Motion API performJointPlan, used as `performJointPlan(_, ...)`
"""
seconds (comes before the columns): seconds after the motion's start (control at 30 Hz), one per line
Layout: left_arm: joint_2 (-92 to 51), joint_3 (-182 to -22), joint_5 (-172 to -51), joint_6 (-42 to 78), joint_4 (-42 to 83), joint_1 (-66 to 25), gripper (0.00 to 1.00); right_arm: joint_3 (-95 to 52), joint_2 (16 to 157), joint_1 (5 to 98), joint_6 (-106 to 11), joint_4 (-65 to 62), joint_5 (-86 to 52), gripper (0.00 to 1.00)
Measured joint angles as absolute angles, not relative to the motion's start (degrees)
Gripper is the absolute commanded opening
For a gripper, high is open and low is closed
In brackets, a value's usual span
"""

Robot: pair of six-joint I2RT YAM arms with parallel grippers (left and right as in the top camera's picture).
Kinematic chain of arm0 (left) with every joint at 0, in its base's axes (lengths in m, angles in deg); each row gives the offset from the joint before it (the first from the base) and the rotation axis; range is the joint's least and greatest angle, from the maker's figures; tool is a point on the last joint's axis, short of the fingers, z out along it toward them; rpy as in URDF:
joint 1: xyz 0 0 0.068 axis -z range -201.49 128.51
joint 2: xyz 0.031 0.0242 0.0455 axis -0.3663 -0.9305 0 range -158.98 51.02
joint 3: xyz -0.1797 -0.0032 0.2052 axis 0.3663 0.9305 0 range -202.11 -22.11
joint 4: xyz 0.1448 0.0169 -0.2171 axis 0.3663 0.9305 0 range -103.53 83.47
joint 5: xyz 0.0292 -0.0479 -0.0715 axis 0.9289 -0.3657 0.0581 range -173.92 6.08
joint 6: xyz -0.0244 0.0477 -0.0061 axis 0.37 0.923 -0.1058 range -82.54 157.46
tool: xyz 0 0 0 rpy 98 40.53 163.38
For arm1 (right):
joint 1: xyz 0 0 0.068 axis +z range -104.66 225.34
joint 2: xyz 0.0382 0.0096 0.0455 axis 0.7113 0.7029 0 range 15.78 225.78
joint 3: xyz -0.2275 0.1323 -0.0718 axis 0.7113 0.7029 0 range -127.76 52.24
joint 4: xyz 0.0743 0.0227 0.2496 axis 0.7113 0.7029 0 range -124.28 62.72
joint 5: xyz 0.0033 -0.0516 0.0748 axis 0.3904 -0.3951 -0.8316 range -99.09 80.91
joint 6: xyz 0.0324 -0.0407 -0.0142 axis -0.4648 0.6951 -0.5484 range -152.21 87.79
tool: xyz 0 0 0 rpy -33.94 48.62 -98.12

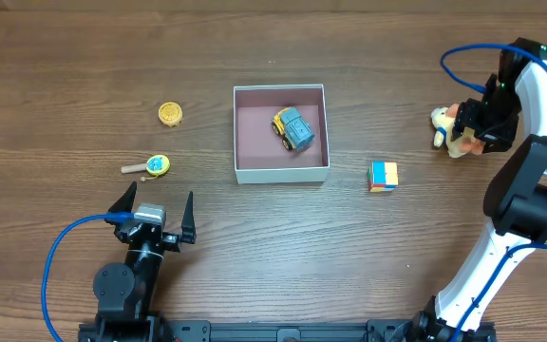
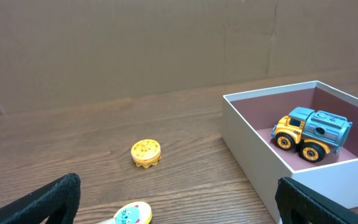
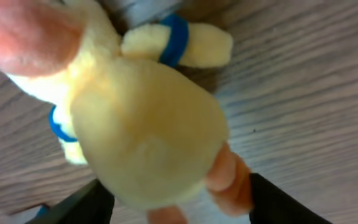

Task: Pack container
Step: 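Move the right gripper to the plush duck and grasp it, then carry the plush duck into the box and release it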

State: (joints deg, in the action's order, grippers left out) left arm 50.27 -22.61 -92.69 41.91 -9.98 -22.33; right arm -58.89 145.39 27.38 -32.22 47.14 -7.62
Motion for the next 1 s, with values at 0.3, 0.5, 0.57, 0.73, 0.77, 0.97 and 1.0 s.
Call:
performJointPlan(0.3, 50.27, -22.61, -92.69, 41.91, -9.98, -22.35, 1.0, -58.04, 145.39, 27.38, -32.22, 45.64, -7.68, 0.27)
performJointPlan(0.5, 50.27, -22.61, -92.69, 41.91, -9.98, -22.35, 1.0, -60.75, 145.39, 28.08, -32.16, 48.98, -7.6, 0.09)
performJointPlan(0.57, 50.27, -22.61, -92.69, 41.91, -9.98, -22.35, 1.0, -64.62, 145.39, 29.39, -32.14, 51.32, -7.62, 0.04)
performJointPlan(0.73, 50.27, -22.61, -92.69, 41.91, -10.0, -22.35, 1.0, -72.77, 145.41, 32.72, -32.64, 56.83, -7.64, 0.04)
performJointPlan(0.77, 50.27, -22.61, -92.69, 41.91, -9.98, -22.35, 1.0, -74.35, 145.41, 33.37, -32.79, 57.81, -7.64, 0.04)
performJointPlan(0.97, 50.27, -22.61, -92.69, 41.93, -9.98, -22.35, 1.0, -84.75, 145.32, 39.45, -34.41, 62.71, -8.93, 0.04)
performJointPlan(1.0, 50.27, -22.61, -92.69, 41.91, -10.0, -22.35, 1.0, -85.23, 145.04, 40.8, -34.76, 62.6, -9.19, 0.04)
